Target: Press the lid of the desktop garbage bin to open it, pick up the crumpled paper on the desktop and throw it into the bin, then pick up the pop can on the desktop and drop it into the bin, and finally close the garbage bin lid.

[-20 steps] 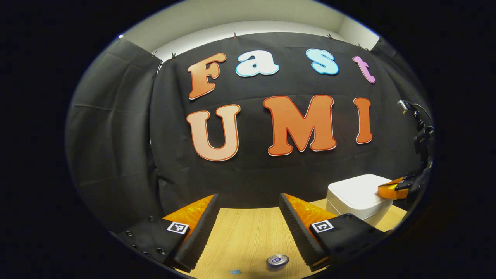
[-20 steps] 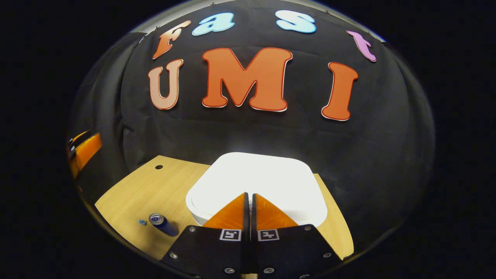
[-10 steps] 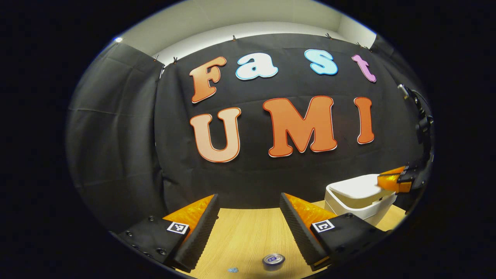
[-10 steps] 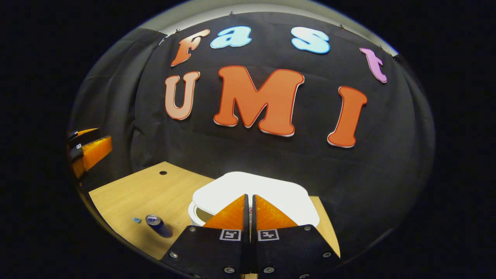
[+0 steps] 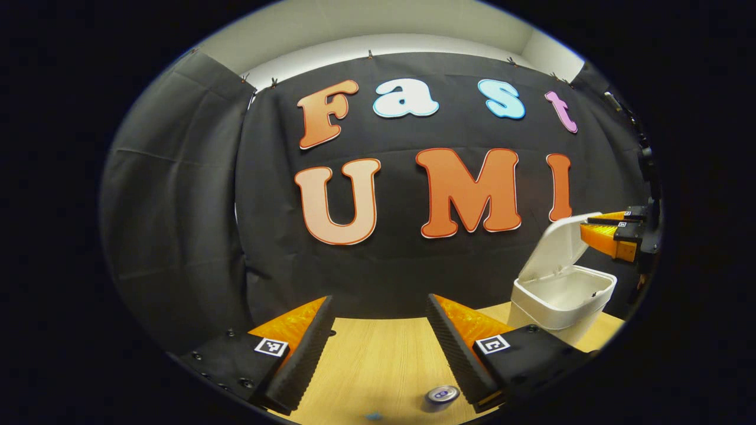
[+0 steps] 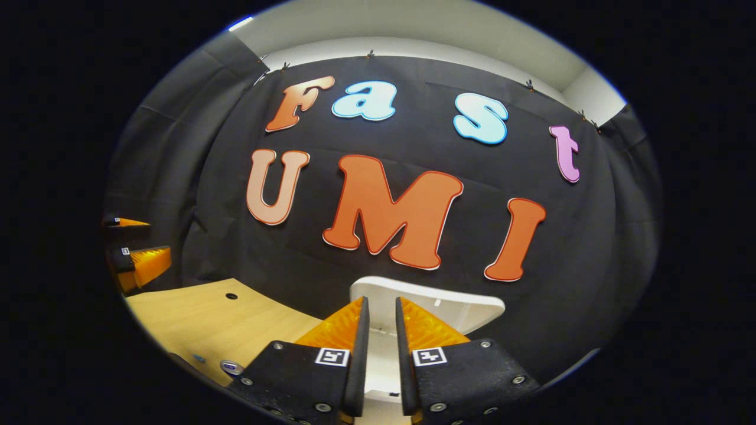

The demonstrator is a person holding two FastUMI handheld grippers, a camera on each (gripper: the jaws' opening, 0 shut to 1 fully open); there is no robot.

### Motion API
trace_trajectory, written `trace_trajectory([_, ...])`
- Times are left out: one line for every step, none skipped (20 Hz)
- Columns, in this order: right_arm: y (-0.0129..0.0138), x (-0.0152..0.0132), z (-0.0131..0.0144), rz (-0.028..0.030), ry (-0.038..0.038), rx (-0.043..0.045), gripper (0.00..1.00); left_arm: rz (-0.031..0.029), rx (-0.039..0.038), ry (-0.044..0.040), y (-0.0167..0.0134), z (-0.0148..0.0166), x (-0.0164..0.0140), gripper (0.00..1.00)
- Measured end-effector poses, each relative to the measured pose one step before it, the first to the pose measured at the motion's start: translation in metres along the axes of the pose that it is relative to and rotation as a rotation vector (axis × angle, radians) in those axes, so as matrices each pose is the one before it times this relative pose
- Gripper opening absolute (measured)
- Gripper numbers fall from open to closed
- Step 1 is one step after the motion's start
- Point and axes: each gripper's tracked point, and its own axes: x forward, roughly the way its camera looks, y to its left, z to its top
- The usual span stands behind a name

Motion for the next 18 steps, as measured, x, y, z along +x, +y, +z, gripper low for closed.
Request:
trace_trajectory([0.01120,-0.00161,0.00052,0.00372,-0.00194,0.01363,0.33,-0.00896,-0.00302,0.00436,0.00790,-0.00448,0.00405,0.99])
trace_trajectory([0.01139,-0.00237,-0.00084,0.00995,0.00360,0.01379,0.42,-0.00991,-0.00231,0.00526,0.00646,-0.00458,0.00309,0.99])
trace_trajectory([0.01336,-0.00103,-0.00461,0.01504,0.01087,0.01392,0.56,-0.01375,-0.00132,0.01039,0.00518,-0.00556,0.00414,0.95])
trace_trajectory([0.01215,-0.00181,-0.00705,0.01222,0.02064,0.01551,0.61,-0.00728,0.00013,0.01238,0.00547,-0.00596,0.00417,0.99])
trace_trajectory([0.01152,-0.00189,-0.00926,0.01417,0.02334,0.01801,0.66,-0.00765,-0.00189,0.01050,0.00662,-0.00513,0.00351,0.99])
trace_trajectory([0.01170,-0.00077,-0.01053,0.01429,0.02495,0.01646,0.74,-0.00898,-0.00108,0.00980,0.00478,-0.00650,0.00223,0.99])
trace_trajectory([0.01084,-0.00045,-0.01164,0.01278,0.02743,0.01427,0.80,-0.00928,0.00129,0.01150,0.00366,-0.00705,0.00174,0.99])
trace_trajectory([0.01021,-0.00053,-0.01279,0.01173,0.02696,0.01132,0.83,-0.01699,0.00119,0.01936,0.00127,-0.00865,0.00210,0.99])
trace_trajectory([0.00820,0.00056,-0.01124,0.00902,0.02994,0.00903,0.88,-0.01424,0.00056,0.02216,0.00096,-0.00942,0.00126,0.99])
trace_trajectory([0.00951,0.00128,-0.01069,0.01392,0.02488,0.00750,0.89,-0.01627,-0.00208,0.02180,0.00178,-0.00934,0.00172,0.99])
trace_trajectory([0.00835,0.00187,-0.01000,0.00897,0.02472,0.00472,0.92,-0.00827,0.00219,0.01945,0.00148,-0.00830,0.00158,0.99])
trace_trajectory([0.00745,0.00122,-0.01267,0.01197,0.02906,0.00376,0.93,-0.00411,0.00507,0.01550,0.00249,-0.00775,0.00331,0.99])
trace_trajectory([0.00603,0.00139,-0.01307,0.00934,0.03047,0.00078,0.94,-0.01626,0.00385,0.02248,-0.00208,-0.01052,0.00240,0.99])
trace_trajectory([0.00509,0.00161,-0.01190,0.00598,0.02488,-0.00289,0.94,-0.01483,0.00262,0.02220,-0.00365,-0.01311,0.00202,0.99])
trace_trajectory([0.00368,0.00081,-0.00812,0.00614,0.02136,-0.00263,0.95,-0.01944,0.00323,0.02398,-0.00497,-0.01262,0.00225,0.99])
trace_trajectory([0.00471,0.00204,-0.01051,0.00745,0.02175,-0.00432,0.95,-0.01777,0.00208,0.02047,-0.00456,-0.01260,0.00215,1.00])
trace_trajectory([0.00372,0.00145,-0.00835,0.00718,0.02386,-0.00286,0.96,-0.01960,0.00174,0.02033,-0.00453,-0.01144,0.00089,1.00])
trace_trajectory([0.00364,0.00228,-0.01044,0.00935,0.02416,-0.00184,0.96,-0.01963,0.00401,0.01792,-0.00611,-0.01324,0.00113,0.99])
